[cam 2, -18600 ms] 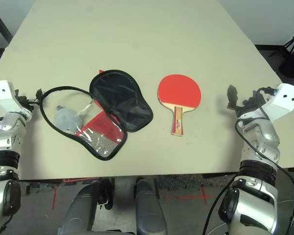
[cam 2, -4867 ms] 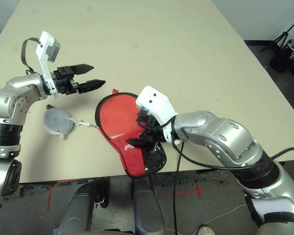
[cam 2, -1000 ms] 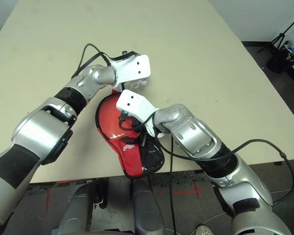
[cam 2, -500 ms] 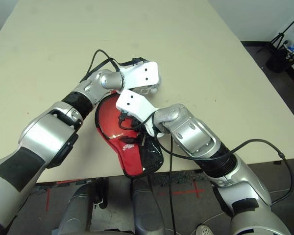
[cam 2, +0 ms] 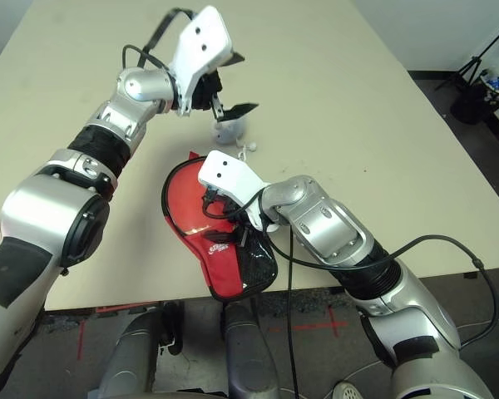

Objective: Store the ping-pong paddle in its case and zip it.

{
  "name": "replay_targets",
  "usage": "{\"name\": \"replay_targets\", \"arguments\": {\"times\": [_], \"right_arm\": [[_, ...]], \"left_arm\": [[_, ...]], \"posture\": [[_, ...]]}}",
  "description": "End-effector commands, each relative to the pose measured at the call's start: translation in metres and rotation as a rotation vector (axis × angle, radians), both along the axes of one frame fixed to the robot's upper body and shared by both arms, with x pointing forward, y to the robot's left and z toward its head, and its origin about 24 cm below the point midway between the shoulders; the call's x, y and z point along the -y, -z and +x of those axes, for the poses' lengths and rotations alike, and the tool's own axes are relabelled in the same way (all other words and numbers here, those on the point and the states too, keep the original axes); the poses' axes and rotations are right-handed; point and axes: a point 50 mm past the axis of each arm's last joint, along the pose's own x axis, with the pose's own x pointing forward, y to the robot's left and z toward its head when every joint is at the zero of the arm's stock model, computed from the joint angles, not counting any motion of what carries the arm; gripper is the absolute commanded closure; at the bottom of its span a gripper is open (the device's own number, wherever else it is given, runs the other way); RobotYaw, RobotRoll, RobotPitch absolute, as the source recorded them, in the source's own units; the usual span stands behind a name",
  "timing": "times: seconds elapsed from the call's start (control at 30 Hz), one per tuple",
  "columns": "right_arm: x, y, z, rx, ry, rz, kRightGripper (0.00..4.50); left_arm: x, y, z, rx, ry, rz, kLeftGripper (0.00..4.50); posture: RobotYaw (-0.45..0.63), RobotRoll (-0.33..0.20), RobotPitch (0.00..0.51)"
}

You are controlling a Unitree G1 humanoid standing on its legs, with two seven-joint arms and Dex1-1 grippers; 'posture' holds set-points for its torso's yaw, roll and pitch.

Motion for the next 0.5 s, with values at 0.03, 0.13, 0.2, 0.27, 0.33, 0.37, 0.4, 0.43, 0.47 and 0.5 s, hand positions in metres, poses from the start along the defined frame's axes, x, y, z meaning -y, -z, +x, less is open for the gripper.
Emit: {"name": "replay_targets", "arguments": {"times": [0.03,0.13,0.2,0.27,0.33,0.37,0.4,0.43,0.47,0.5], "right_arm": [[0.007,0.023,0.002,-0.09,0.054,-0.047,0.0],[0.008,0.023,0.003,-0.089,0.06,-0.044,0.0],[0.008,0.024,0.003,-0.088,0.063,-0.044,0.0],[0.008,0.024,0.004,-0.088,0.066,-0.042,0.0],[0.009,0.024,0.004,-0.087,0.068,-0.042,0.0],[0.009,0.024,0.004,-0.087,0.068,-0.042,0.0],[0.009,0.024,0.004,-0.087,0.068,-0.042,0.0],[0.009,0.024,0.004,-0.086,0.069,-0.042,0.0],[0.009,0.024,0.004,-0.086,0.07,-0.042,0.0],[0.009,0.024,0.004,-0.085,0.07,-0.042,0.0]], "left_arm": [[0.001,-0.004,-0.004,-0.016,0.054,-0.004,0.03],[-0.006,-0.005,-0.004,-0.064,0.075,0.025,0.03],[-0.014,-0.005,-0.004,-0.087,0.077,0.054,0.03],[-0.021,-0.004,-0.003,-0.102,0.069,0.084,0.03],[-0.031,-0.003,-0.003,-0.123,0.056,0.121,0.03],[-0.035,-0.002,-0.003,-0.135,0.052,0.14,0.03],[-0.039,-0.001,-0.003,-0.144,0.049,0.157,0.03],[-0.042,0.001,-0.003,-0.151,0.047,0.169,0.03],[-0.048,0.004,-0.004,-0.173,0.047,0.199,0.03],[-0.052,0.007,-0.005,-0.188,0.047,0.218,0.03]], "posture": [[-0.08,0.0,0.236],[-0.09,0.0,0.234],[-0.09,0.0,0.233],[-0.09,0.0,0.232],[-0.09,0.0,0.23],[-0.09,0.0,0.23],[-0.09,0.0,0.23],[-0.09,0.0,0.229],[-0.09,0.0,0.229],[-0.09,0.0,0.229]]}}
